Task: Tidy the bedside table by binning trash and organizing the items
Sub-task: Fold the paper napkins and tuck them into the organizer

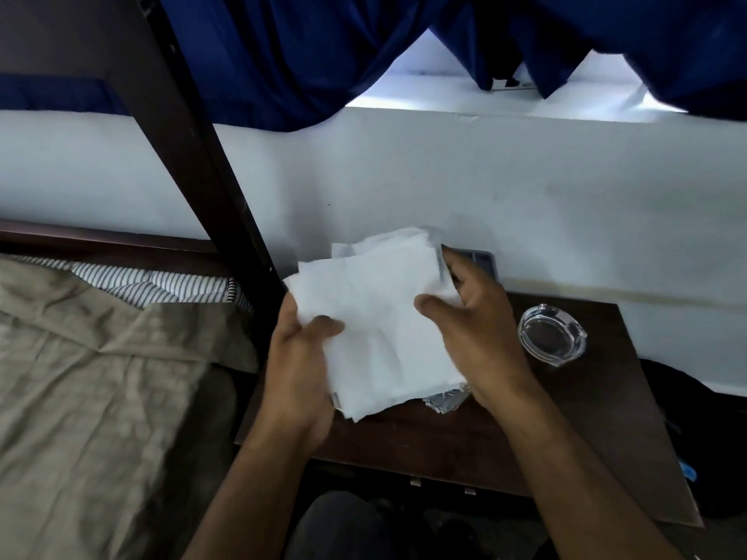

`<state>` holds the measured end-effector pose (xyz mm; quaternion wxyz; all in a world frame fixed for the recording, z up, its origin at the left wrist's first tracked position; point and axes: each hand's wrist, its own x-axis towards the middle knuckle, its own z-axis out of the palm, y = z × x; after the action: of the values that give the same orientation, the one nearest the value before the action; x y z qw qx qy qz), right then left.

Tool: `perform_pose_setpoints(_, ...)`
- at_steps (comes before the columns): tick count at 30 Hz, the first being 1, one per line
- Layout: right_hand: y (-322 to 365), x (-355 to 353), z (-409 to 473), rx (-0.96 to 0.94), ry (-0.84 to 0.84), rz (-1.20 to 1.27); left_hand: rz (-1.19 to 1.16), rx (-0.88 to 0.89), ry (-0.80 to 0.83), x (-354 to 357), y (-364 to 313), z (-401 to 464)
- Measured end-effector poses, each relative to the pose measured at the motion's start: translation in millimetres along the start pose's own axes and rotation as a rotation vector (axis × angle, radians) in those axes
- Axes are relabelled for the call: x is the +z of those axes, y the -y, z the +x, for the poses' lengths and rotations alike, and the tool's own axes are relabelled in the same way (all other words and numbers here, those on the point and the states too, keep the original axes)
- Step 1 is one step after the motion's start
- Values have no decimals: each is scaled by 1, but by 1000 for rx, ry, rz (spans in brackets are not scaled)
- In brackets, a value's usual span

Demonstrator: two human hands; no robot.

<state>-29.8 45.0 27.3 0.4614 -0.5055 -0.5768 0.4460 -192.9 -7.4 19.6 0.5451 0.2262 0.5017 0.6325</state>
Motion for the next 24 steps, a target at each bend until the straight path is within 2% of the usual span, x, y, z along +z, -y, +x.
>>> perform_pose_setpoints(3, 1, -14, 3, 224, 101, 377, -110, -154, 67, -12, -7, 3)
perform_pose_setpoints(9, -4, -17, 4, 497, 194, 566, -144, -275, 150, -19, -11, -2)
perform_pose_setpoints(12, -7, -22, 3, 680, 338, 722, -216, -387, 192, -26, -11, -8)
perform_pose_setpoints(15, -11, -24, 3, 667, 391, 560, -254, -439, 201, -24, -8, -13)
perform_pose_setpoints(18, -11, -24, 6, 579, 293, 395, -175, -442, 148, -19, -3, -12)
perform_pose_setpoints(22, -9, -27, 3, 530, 286, 283, 7, -214, -14, -14, 1, -10)
perform_pose_setpoints(24, -6, -25, -2, 427, 229, 116, 106, -87, -63, -10, 3, -12)
